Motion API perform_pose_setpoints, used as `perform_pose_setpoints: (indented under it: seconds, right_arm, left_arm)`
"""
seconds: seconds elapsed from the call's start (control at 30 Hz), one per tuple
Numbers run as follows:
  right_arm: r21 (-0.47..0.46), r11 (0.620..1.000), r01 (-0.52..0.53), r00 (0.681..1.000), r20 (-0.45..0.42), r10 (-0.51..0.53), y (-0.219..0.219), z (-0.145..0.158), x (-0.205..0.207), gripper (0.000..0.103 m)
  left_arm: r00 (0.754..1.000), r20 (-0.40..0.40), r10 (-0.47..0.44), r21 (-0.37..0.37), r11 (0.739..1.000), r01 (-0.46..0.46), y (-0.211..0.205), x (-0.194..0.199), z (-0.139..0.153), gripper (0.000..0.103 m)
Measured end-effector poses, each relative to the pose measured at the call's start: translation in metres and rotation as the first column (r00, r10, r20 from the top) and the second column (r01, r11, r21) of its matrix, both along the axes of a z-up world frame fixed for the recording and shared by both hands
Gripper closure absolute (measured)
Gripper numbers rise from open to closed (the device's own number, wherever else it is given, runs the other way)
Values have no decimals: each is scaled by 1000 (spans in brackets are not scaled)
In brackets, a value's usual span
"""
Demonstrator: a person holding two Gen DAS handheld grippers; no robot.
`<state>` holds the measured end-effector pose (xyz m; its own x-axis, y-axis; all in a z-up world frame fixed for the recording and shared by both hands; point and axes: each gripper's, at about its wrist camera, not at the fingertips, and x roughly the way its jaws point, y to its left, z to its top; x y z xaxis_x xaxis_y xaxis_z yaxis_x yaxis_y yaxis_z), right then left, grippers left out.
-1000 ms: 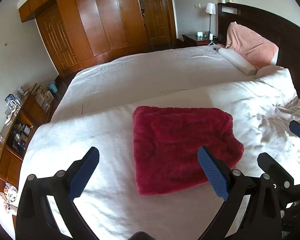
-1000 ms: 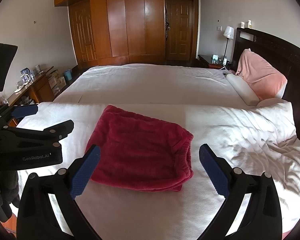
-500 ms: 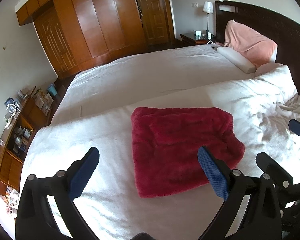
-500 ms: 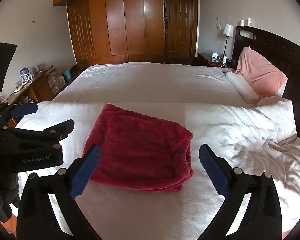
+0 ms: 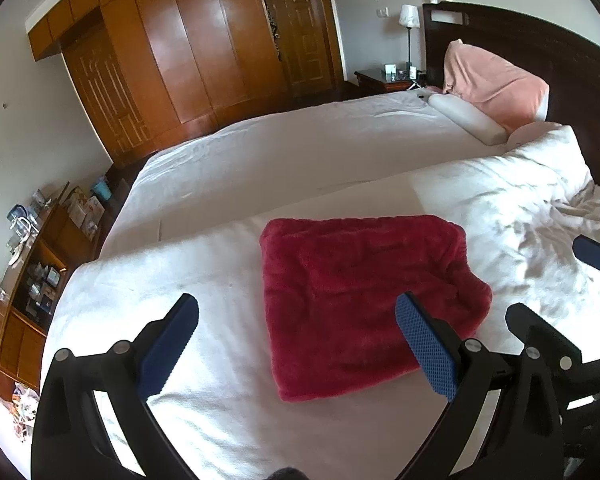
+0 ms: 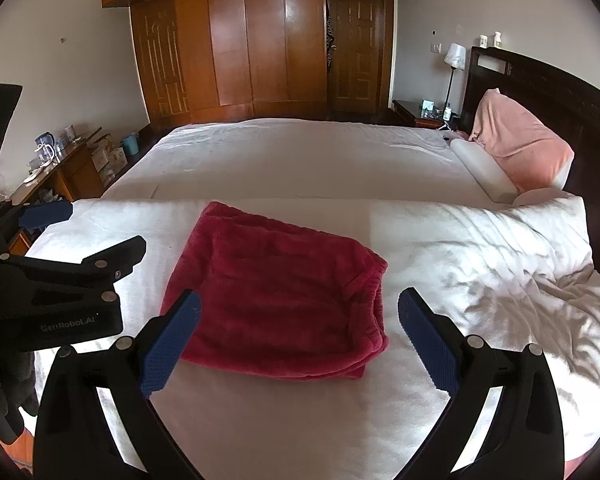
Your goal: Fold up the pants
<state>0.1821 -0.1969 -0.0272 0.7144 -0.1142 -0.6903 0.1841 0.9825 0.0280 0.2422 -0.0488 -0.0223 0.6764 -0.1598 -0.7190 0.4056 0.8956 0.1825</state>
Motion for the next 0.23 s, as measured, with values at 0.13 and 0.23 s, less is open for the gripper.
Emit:
perform_pose_setpoints:
  seconds: [0.13,0.23]
  right_arm:
    - [2,1000,6,1000,-4,-6,0,-1,3,3]
    - [4,1000,8,1000,-11,-8,0,-4,5,3]
  left_arm:
    - [999,-23,36,-13,999,-36,5,7,-4,5]
    - [998,-35,58,-12,998,-58,10,14,-8,5]
